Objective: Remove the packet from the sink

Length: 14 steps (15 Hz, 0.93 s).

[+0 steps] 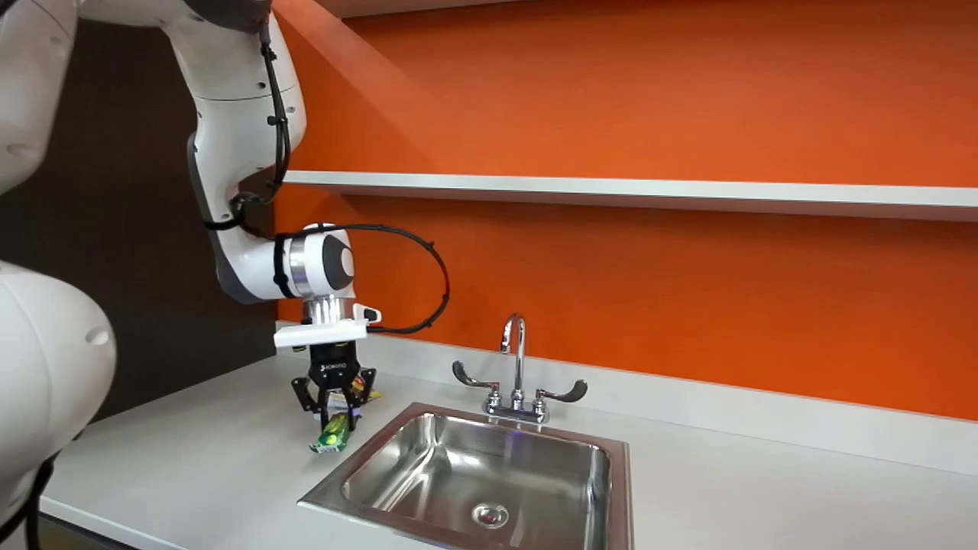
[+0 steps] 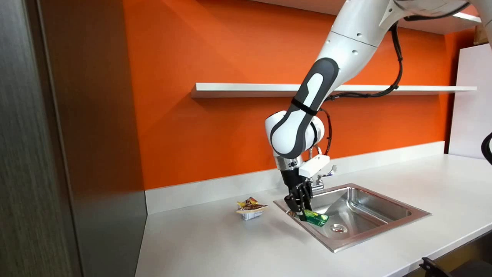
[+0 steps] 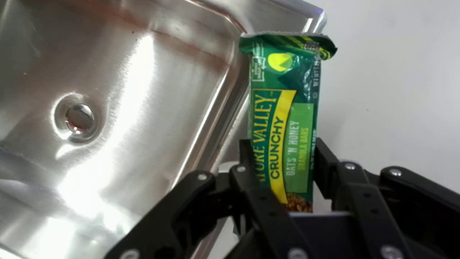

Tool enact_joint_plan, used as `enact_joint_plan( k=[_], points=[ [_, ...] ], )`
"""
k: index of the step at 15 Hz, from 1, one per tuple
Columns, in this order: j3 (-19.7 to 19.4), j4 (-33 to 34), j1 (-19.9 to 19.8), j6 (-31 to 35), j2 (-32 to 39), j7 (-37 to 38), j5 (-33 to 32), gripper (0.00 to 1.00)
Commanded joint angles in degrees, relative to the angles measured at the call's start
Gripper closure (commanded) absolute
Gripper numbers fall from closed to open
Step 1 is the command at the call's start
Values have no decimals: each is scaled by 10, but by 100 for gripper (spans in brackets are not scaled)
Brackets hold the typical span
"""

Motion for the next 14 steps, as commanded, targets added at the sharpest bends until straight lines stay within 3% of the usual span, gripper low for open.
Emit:
enact_joint_plan(
  k=[1,12,13,14],
  points=[
    [19,28,13,-16,25,5,-22,82],
    [29,63,32,6,87,-3,-31,82],
    [28,64,32,8,88,-2,-32,74],
    [28,63,32,9,88,-3,-34,32]
  ],
)
